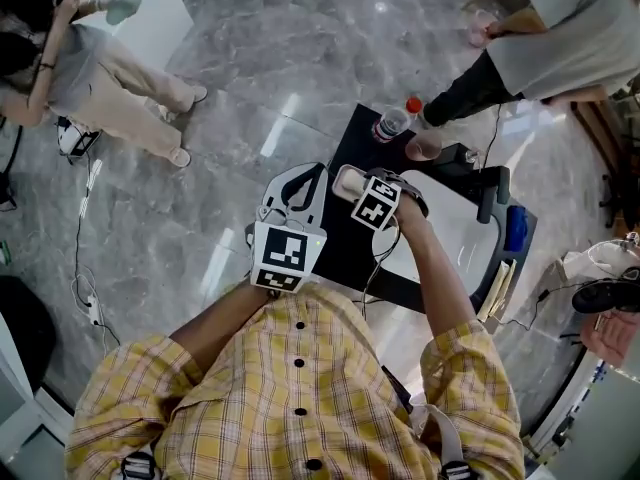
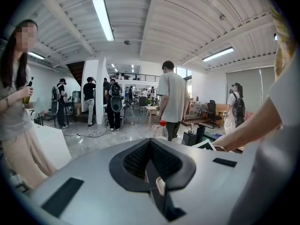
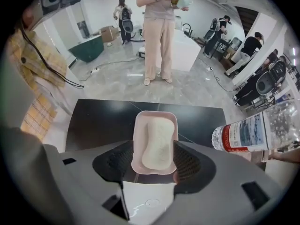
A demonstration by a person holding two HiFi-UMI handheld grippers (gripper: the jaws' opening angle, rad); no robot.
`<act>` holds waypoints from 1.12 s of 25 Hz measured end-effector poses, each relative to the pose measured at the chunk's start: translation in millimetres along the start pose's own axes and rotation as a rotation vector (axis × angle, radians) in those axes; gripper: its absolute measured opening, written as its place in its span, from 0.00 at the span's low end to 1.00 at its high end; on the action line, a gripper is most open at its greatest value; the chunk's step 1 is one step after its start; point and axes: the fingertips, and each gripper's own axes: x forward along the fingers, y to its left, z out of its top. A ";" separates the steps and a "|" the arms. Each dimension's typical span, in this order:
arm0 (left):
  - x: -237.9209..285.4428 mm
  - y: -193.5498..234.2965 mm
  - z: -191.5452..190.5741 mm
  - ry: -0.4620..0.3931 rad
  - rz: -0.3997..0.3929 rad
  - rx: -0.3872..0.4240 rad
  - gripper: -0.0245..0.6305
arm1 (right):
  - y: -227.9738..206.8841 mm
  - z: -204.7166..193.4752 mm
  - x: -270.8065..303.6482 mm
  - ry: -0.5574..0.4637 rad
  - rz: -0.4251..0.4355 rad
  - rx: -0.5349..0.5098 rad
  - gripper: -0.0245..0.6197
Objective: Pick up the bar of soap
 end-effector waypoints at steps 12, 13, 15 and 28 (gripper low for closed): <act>-1.3 14.5 -8.9 0.025 0.013 -0.017 0.05 | -5.7 2.4 19.5 0.052 0.023 -0.026 0.45; -1.6 15.5 -9.4 0.028 0.015 -0.019 0.05 | -6.1 2.3 20.6 0.056 0.024 -0.028 0.45; -1.1 17.4 -9.9 0.030 0.019 -0.023 0.05 | -8.0 0.1 23.5 0.069 0.027 -0.031 0.45; -1.1 20.0 -16.5 0.047 0.010 -0.035 0.05 | -12.8 1.3 27.1 0.089 0.035 -0.040 0.45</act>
